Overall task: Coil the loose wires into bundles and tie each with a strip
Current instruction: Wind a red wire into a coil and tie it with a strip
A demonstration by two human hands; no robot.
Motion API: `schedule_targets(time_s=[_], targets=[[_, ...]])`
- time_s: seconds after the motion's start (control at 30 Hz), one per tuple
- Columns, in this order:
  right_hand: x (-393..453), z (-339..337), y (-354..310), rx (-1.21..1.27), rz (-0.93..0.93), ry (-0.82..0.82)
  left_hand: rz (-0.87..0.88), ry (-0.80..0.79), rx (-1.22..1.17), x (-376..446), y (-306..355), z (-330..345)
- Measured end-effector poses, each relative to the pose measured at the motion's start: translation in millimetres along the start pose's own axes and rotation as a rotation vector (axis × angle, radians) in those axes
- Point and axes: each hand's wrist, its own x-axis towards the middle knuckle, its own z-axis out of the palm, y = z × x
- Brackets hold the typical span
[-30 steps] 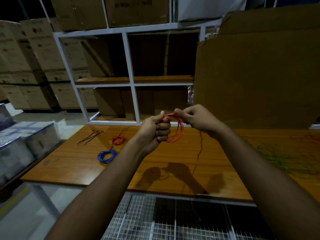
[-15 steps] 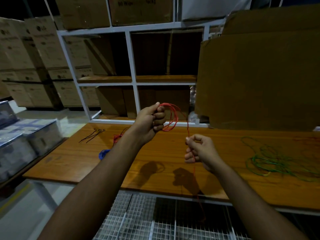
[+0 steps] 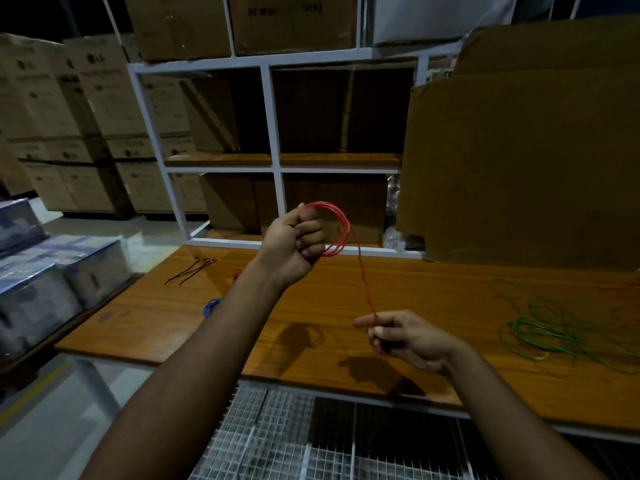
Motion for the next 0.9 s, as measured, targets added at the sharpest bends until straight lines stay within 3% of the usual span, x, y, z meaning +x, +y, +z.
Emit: schedule_targets(time_s=[0.07,0.17,0.3,0.37,0.43,0.6,0.8,0.9], targets=[[2.3,14.2,7.8,0.010,-0.015,0.169,0.061,0.051,0.045,1.3,0.5,-1.2],[-0.7,42.5,2.4,-0.380,-0.094,0.437,0.124,0.132,0.179,3.9,-3.6,-1.3],[-26.7,88.7,-34.0,-1.047,-0.233,0.189,0.145,0.216,0.352,9.2,-10.1,-6.5],[-39.3,103.6,-55.4,-1.236,-0.369,0.105,0.132,0.236,0.450,9.3,-14.7,-9.4],[-47.5,109.7,-73.4,-1.257,-0.529,0.191,0.108,0.223,0.524,5.5,-21.8,-8.9],[-34.5,85.0,-101.2,-1.248,-0.871,0.721,0.033,0.080,0.543,-9.0,-36.9,-0.9],[-14.4,67.4,-120.6,-1.413,-0.907,0.897,-0.058,-0.014,0.377,-13.6,-44.5,9.1],[-8.1,64.2,-126.6,-1.349,-0.767,0.932,-0.074,-0.038,0.318,-14.8,-40.1,10.8]])
